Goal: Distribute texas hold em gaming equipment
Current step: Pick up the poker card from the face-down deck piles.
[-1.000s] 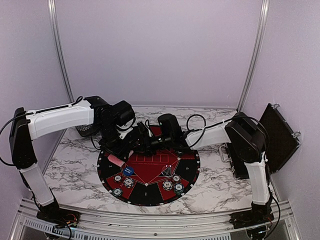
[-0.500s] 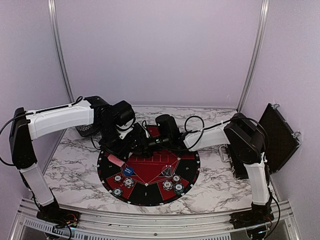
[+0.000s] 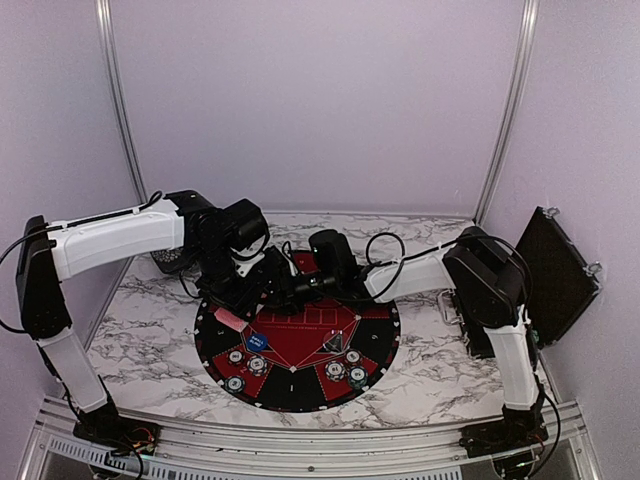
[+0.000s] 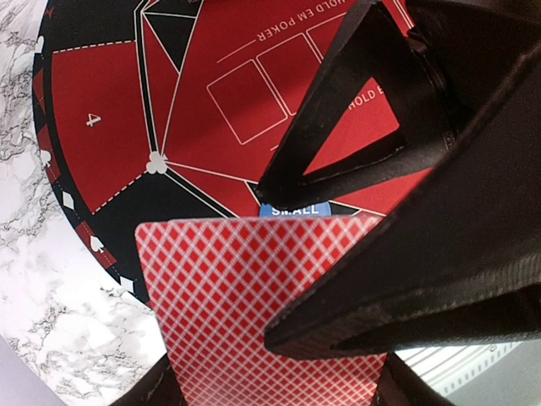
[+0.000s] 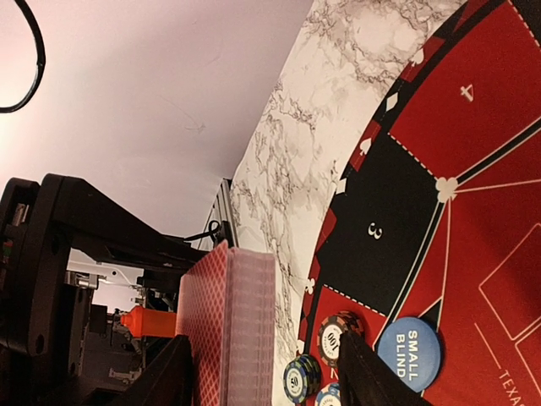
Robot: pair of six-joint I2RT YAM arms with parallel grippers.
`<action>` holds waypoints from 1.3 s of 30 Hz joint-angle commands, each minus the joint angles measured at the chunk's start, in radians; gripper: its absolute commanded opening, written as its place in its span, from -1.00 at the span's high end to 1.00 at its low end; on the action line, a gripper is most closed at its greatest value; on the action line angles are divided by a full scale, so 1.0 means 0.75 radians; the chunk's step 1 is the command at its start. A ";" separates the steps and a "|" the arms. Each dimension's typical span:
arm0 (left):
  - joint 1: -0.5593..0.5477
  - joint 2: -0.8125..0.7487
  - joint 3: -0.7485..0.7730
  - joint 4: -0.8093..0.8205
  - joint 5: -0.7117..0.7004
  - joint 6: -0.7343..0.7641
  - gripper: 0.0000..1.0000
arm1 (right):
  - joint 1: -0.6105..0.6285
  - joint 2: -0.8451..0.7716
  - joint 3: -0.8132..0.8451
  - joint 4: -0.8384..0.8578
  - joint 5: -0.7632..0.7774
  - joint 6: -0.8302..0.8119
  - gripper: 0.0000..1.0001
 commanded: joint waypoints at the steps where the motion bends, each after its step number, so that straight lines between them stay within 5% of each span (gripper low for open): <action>1: -0.007 -0.075 0.014 -0.013 0.000 0.011 -0.06 | -0.011 -0.009 0.015 -0.028 0.038 -0.029 -0.11; 39: -0.007 -0.056 0.000 -0.013 0.006 0.009 -0.06 | -0.055 -0.189 -0.102 0.056 0.063 0.024 -0.12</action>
